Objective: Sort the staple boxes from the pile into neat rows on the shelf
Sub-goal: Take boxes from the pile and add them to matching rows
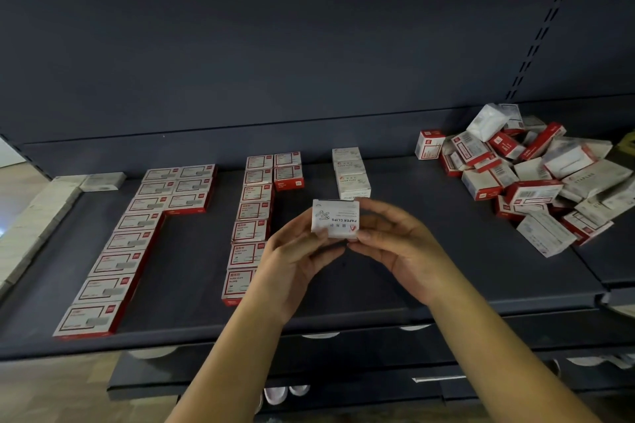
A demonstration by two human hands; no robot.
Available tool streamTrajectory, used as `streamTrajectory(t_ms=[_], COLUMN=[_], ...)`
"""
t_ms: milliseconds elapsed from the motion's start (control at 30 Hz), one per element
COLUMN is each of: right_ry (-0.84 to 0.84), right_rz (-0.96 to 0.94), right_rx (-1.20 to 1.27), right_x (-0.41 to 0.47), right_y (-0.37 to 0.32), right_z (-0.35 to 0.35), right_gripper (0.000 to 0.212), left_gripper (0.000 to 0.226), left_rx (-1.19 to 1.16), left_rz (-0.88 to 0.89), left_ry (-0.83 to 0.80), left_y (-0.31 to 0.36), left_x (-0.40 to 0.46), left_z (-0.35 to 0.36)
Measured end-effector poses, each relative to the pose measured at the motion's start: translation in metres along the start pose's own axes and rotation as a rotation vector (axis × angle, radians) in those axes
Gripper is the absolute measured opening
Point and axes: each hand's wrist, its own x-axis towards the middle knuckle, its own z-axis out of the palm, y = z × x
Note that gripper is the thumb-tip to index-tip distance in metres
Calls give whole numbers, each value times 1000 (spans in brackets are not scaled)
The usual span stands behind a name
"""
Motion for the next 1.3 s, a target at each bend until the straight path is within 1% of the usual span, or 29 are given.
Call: streamTrajectory(t_ms=[67,133,167,267,300,400,500,600,700,767,833,900,933,1000,1067,1133,1200,1233,1300], right_ry=[8,3,6,84,111,130,104,45,-32,-60,-77,-80,-65,-6,76,155,228,261,313], right_rz=[8,3,-3,10,21,19,-17,-56,-78,-100,-183,-354,-449,-553,-564,-544,-515,-489,-458], right_rx=[-17,-37,-47,-72,-74,-125,-213,-310,-406,-499,-726,-997,-1080,-1149,-1183,-1263,-1365,-1401,-1437], right_x=[1,2,2,3,3,3,0,-1,-3,-5,-7,-6,-4,2,10,18,26,29,36], right_y=[1,2,3,3,3,3,3,2,3,4,6,11,13,18,20,26,38,44,55], right_z=[0,0,0,-1,-1,1,6,8,9,7,5,4,3,-2,-14,-29,-44,-50,-59], right_gripper=[53,51,45,17,17,28,39,43,55,63,66,61,56,51,55,59,58,56,55], left_gripper=[42,40,40,40,40,45,37,30,36,38,35,33,33,38,39,29,9,6,13], left_rx=[3,0,-7,-12,2,36,84,134,262,277,274,283,294,314,330,458,671,773,960], left_rz=[7,8,5,10,14,19,24,22,23,19,21,24,24,19,10,20,65,85,96], left_ry=[57,102,116,137,139,150,166,168,123,100,99,99,102,130,189,248,268,263,246], left_y=[-1,-2,-3,0,2,5,4,1,-1,-1,0,-1,-2,-3,-3,-5,-9,-12,-19], left_x=[0,1,1,2,2,4,7,9,11,13,15,16,17,20,24,28,30,30,32], left_z=[1,1,1,1,1,0,0,0,-2,-3,-4,-3,-2,2,2,-4,-14,-18,-24])
